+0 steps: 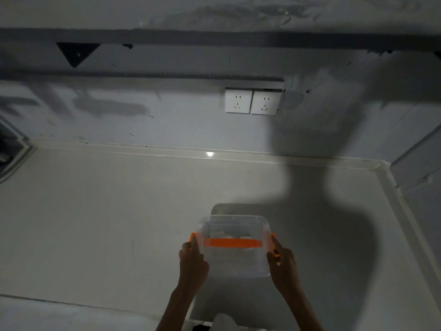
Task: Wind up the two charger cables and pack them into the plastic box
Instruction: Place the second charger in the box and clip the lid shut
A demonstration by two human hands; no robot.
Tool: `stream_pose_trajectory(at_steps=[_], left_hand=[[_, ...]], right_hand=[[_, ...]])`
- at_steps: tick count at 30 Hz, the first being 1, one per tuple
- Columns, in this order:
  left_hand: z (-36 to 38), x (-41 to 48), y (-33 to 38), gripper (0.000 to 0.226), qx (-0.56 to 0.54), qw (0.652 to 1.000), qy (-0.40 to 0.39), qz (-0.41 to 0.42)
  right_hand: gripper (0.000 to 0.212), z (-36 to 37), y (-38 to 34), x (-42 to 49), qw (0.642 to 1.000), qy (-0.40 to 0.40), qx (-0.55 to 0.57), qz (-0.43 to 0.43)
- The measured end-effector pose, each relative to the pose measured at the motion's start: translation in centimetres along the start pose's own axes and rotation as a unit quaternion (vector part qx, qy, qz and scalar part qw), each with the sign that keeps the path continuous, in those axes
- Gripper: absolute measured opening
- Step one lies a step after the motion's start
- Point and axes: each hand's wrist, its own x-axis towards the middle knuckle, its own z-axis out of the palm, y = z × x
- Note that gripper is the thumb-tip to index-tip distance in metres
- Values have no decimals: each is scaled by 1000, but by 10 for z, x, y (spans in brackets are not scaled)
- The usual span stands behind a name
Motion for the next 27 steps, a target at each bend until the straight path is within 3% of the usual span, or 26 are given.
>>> stream_pose_trajectory(at_steps=[9, 12, 16, 20, 23, 27], left_hand=[[0, 12, 4, 83, -49, 997, 55, 24], [-2, 44, 10, 86, 7, 997, 54, 57], [-12, 53, 32, 81, 34, 998, 38, 32], [0, 48, 43, 63, 117, 958, 169, 201], [13, 58, 44, 56, 166, 948, 126, 238], [34, 63, 32, 54, 190, 941, 102, 263]], right_hand=[[57, 5, 2, 12, 999, -27, 25, 13], [56, 13, -4, 36, 999, -8, 48, 6], [60, 21, -6, 58, 1000, 6, 1, -4], [59, 29, -24, 50, 973, 95, -180, -112], [66, 44, -42, 62, 946, 74, -237, -206], [61, 61, -35, 67, 943, 72, -248, -212]])
